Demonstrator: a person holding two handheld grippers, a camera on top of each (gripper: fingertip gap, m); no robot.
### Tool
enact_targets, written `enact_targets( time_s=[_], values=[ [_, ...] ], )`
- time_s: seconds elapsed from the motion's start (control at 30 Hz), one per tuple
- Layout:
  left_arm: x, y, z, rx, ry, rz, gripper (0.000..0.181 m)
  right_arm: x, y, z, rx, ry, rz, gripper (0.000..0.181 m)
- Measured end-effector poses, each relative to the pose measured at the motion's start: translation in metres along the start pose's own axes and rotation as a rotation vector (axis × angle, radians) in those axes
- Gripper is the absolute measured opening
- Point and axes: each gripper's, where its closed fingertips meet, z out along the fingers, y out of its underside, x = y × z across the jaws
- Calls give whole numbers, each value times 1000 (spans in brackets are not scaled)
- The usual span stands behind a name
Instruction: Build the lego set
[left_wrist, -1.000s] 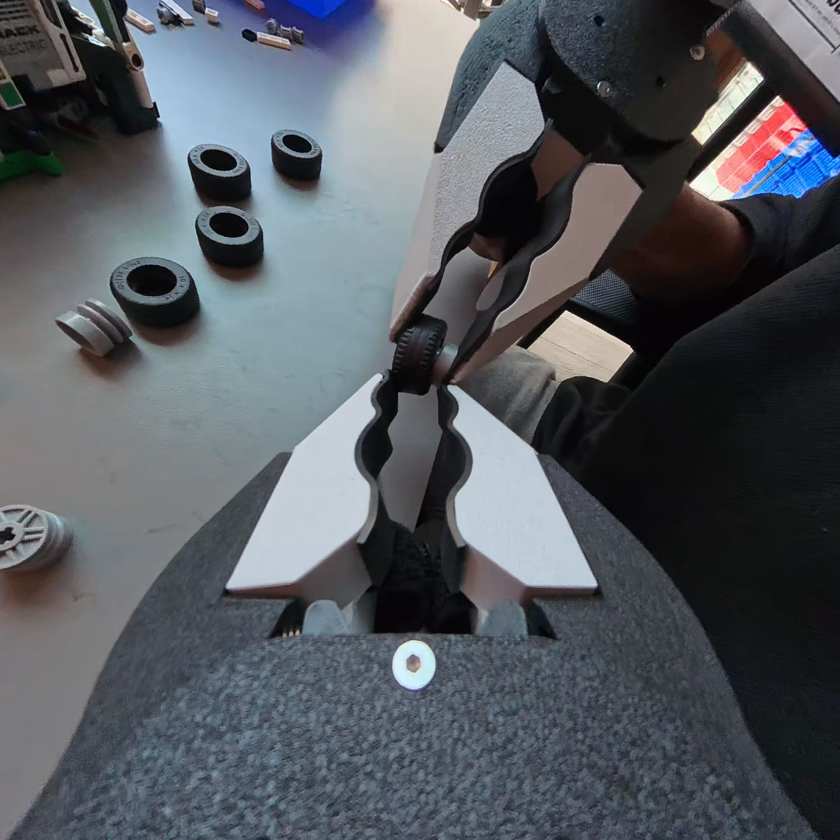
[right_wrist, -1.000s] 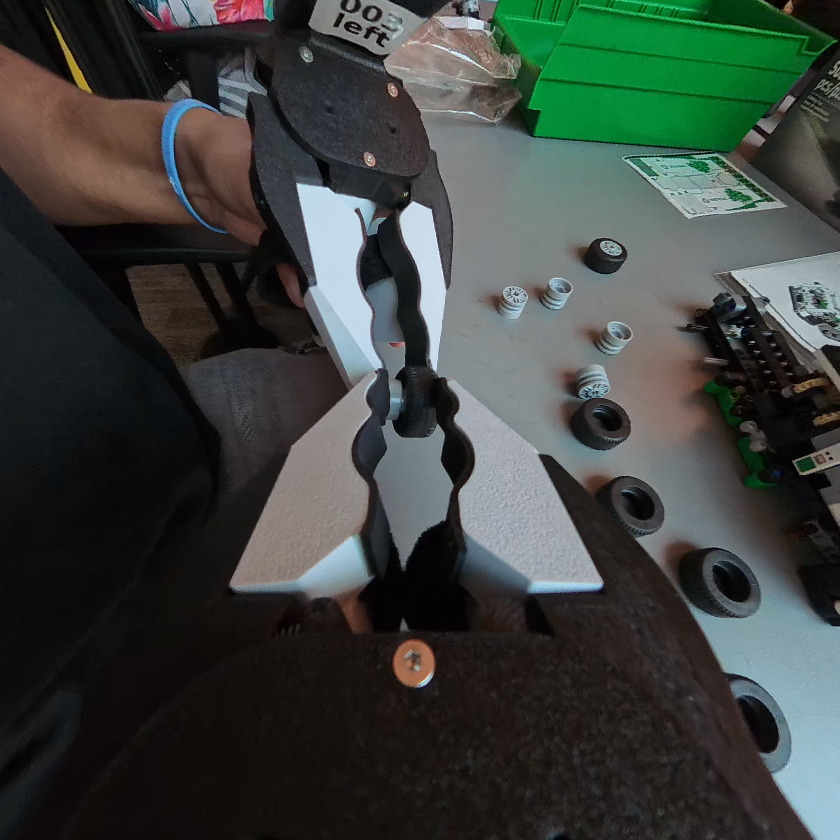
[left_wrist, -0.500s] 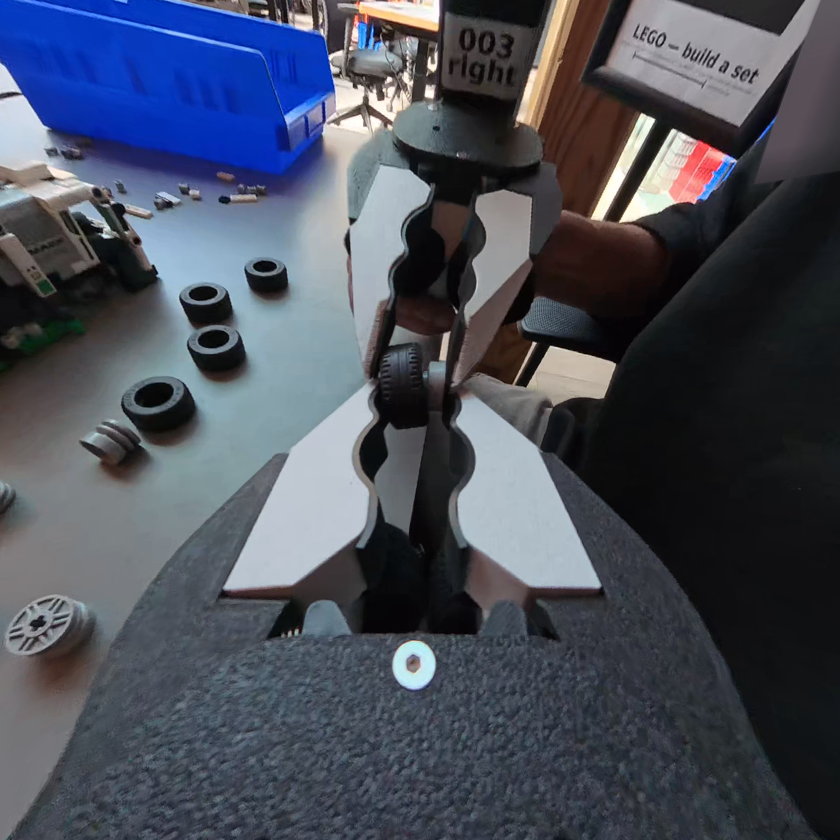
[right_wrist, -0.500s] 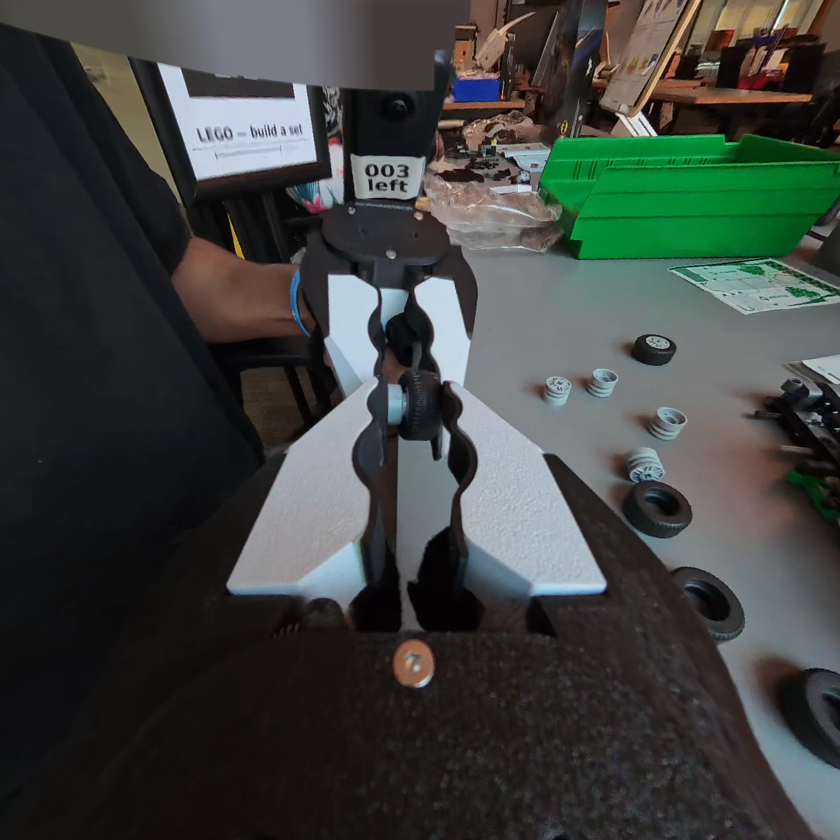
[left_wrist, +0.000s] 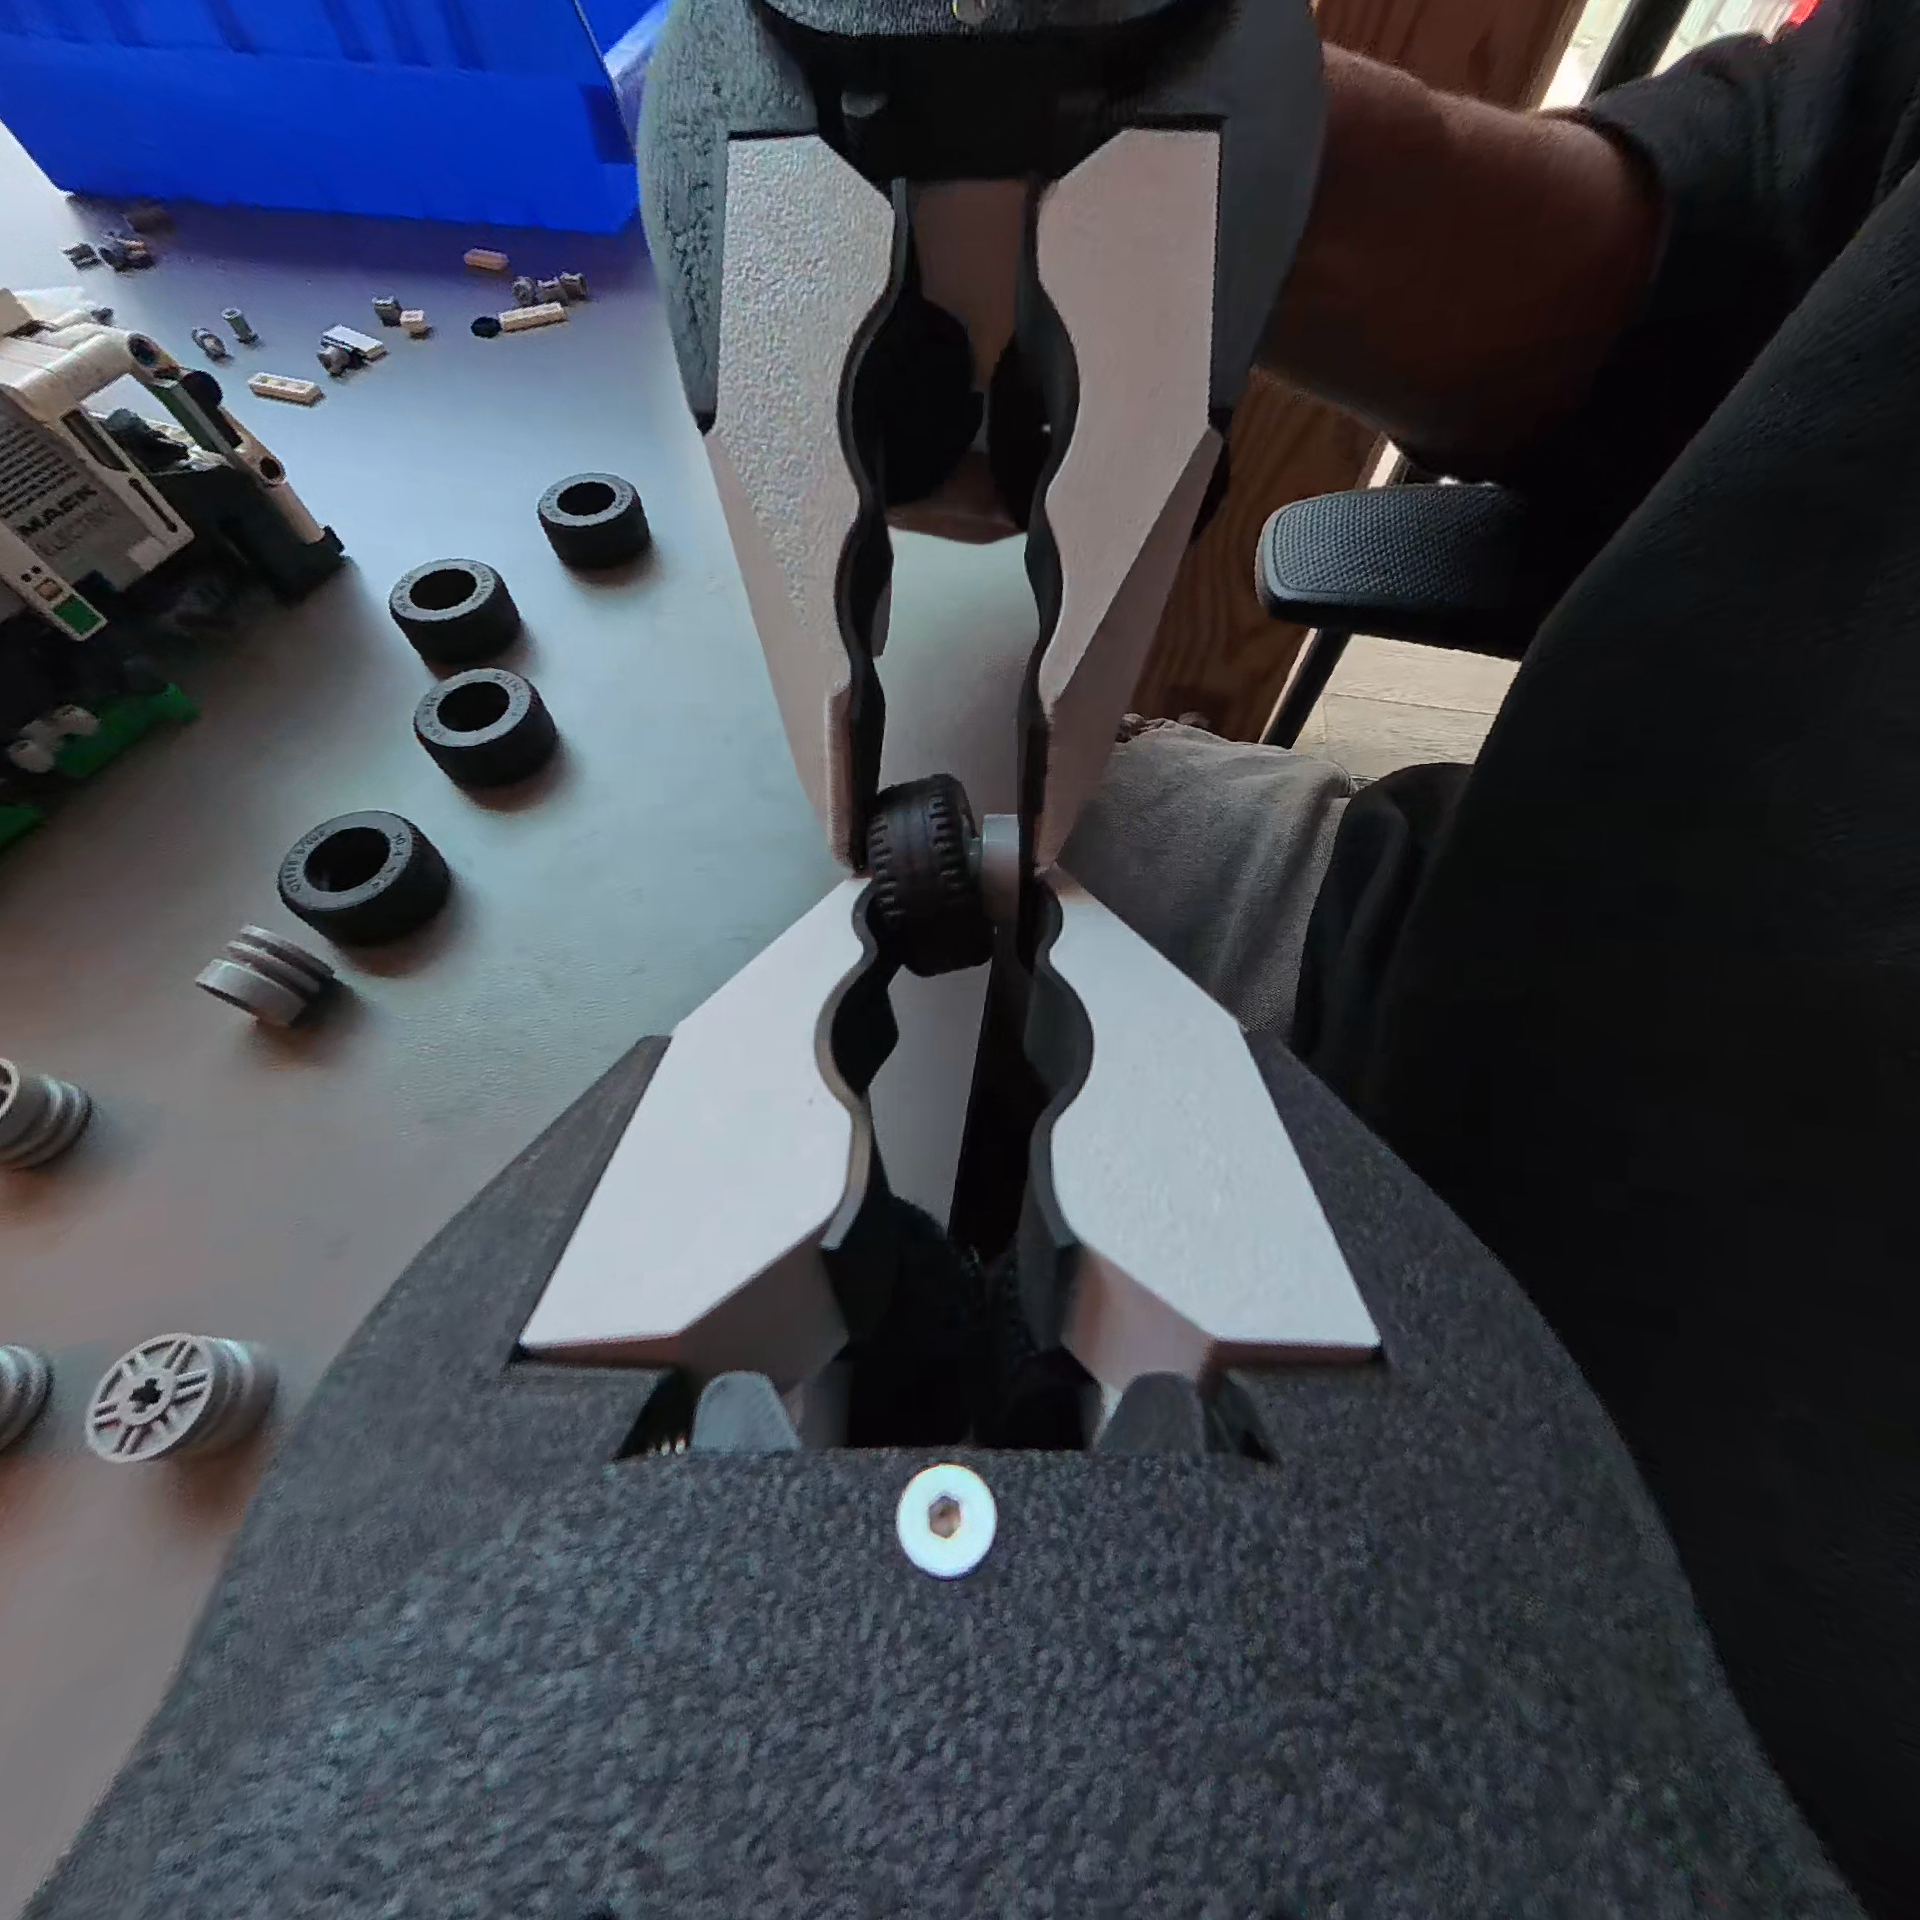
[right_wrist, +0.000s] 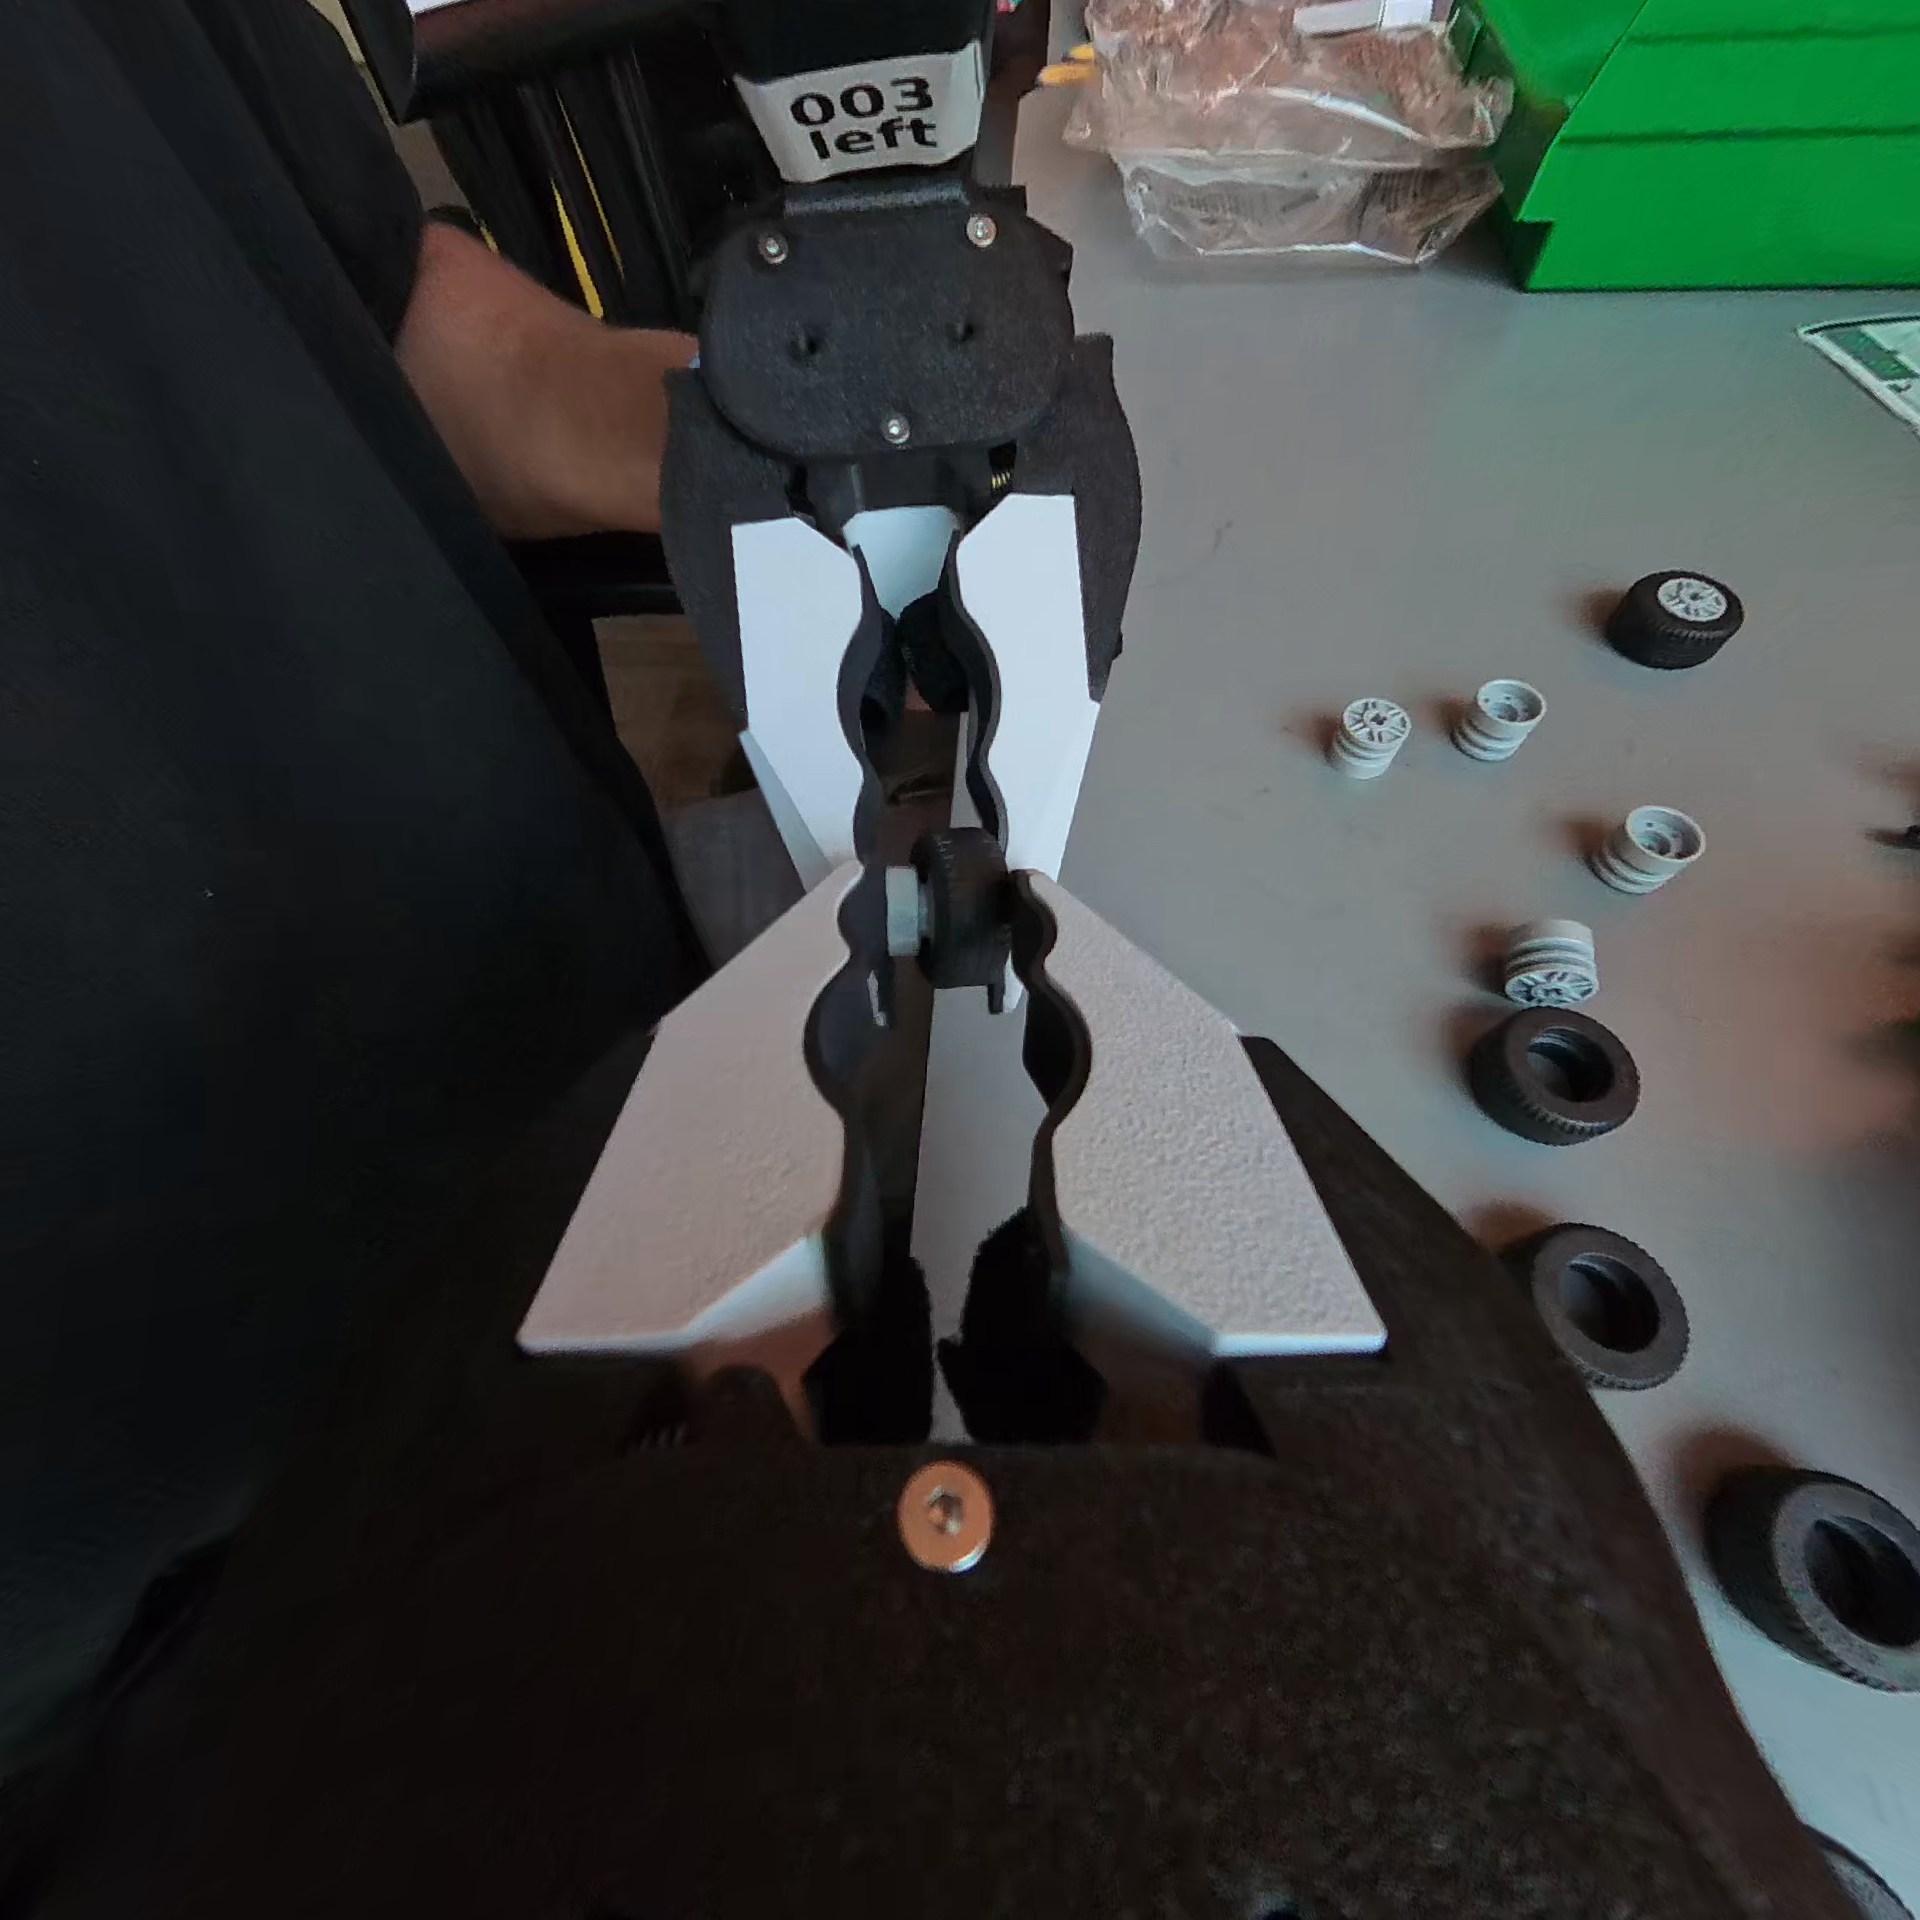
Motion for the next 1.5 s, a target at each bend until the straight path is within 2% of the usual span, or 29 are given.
enact_targets(
  time_s=[0.1,0.2,0.23,0.33,0.43,0.57,0.7,0.8,0.83,1.17,1.5],
  values=[
    [3,2,2,-20,-1,36,19,-5,3,-2,-40,-55,11,23],
    [8,4,3,-44,-4,106,19,-13,4,-8,-30,-190,96,21],
    [8,4,2,-58,-27,151,19,-11,5,-8,-33,-197,106,15],
    [2,4,0,-112,-92,259,19,-9,3,-7,-39,-178,41,14],
    [-1,-4,-2,-67,-87,201,19,-3,-4,-9,-44,-108,-44,13],
    [-10,4,4,-100,-116,168,20,5,4,-2,-143,-10,-141,12],
    [-18,-4,0,-28,-87,8,20,18,-6,-5,-79,124,-181,11],
    [-17,-5,3,19,-12,-185,19,21,-5,-4,-103,214,-208,10],
    [-16,-4,4,15,1,-196,19,20,-4,-4,-99,223,-200,10],
    [-9,6,12,-75,12,-137,19,12,8,-6,-54,189,-107,10],
    [-10,8,15,-93,4,-130,19,11,8,-8,-3,179,-53,9]
  ],
)
